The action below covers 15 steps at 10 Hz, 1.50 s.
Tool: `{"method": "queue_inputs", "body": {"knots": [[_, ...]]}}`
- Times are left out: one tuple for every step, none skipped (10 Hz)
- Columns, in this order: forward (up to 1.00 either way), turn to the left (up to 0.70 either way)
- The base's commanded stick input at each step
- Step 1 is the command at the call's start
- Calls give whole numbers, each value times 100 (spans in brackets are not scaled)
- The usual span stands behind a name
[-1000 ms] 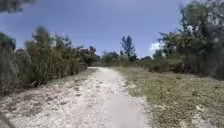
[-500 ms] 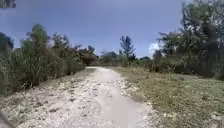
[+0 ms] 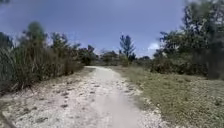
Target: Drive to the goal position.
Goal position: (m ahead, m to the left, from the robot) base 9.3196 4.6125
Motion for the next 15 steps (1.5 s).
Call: {"method": "queue_inputs", "body": {"knots": [[50, 0], [50, 0], [50, 0], [50, 0], [50, 0], [50, 0], [50, 0], [50, 0], [50, 0], [50, 0], [50, 0], [50, 0], [50, 0], [50, 0], [50, 0]]}}
